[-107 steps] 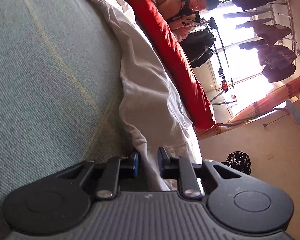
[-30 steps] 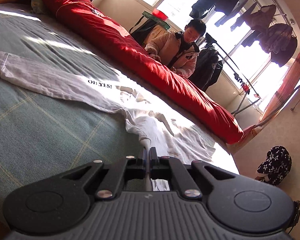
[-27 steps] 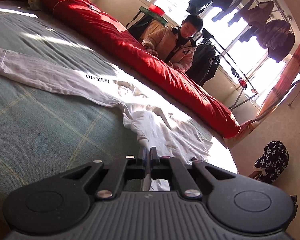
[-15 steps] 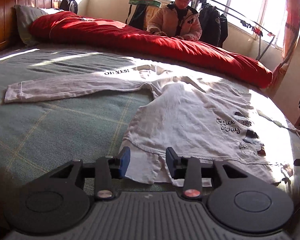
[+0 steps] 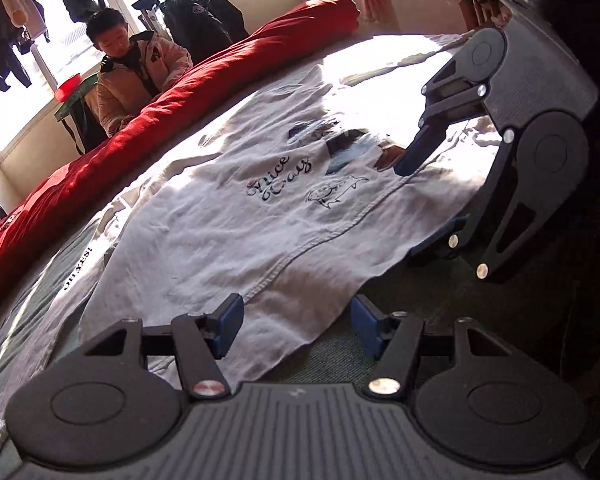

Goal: Fold clothes

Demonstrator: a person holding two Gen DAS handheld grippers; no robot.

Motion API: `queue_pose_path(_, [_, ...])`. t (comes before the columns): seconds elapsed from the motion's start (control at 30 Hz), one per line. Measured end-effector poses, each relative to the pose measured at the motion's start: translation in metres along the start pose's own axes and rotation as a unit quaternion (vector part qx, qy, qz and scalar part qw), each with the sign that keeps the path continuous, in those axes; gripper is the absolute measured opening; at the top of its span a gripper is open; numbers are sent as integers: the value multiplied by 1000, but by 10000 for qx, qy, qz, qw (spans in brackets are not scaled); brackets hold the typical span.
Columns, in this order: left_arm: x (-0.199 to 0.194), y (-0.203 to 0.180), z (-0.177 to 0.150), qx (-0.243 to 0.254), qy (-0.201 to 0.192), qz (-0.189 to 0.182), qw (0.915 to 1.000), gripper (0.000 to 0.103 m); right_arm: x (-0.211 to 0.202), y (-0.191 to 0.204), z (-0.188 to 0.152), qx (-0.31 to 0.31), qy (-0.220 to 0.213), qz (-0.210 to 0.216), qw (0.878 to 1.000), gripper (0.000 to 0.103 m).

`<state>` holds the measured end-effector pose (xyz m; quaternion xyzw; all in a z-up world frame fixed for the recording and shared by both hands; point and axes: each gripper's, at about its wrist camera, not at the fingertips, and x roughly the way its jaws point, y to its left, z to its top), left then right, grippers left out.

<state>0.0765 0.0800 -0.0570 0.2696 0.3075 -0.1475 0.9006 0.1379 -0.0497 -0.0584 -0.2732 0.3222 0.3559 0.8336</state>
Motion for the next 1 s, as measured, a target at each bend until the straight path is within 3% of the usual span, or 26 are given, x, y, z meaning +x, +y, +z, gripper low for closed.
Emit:
queue_pose_path(0.17, [21, -8, 8, 393, -15, 92, 9992, 63, -6, -22, 12, 489, -205, -75, 9986, 80])
queue_pose_path(0.27, [32, -2, 13, 363, -15, 110, 9993, 63, -9, -33, 14, 753, -232, -10, 9969, 81])
queue_pose_path(0.57, [30, 25, 28, -114, -178, 29, 9998, 66, 1, -1, 6, -60, -214, -434, 9988, 84])
queue_pose_path(0.67, [30, 23, 22, -16, -136, 84, 9999, 66, 14, 11, 6, -515, -312, -1006, 9931, 84])
queue_pose_path(0.77, [33, 17, 8, 280, 38, 376, 9989, 66, 26, 21, 4, -1007, -402, -1625, 9807, 84])
queue_pose_path(0.9, [32, 10, -9, 745, 64, 807, 9939, 66, 28, 26, -4, -1381, -482, -2103, 9666, 89])
queue_pose_path(1.0, [40, 1, -3, 1119, -41, 1048, 9882, 66, 33, 27, -7, -1472, -541, -2279, 9610, 90])
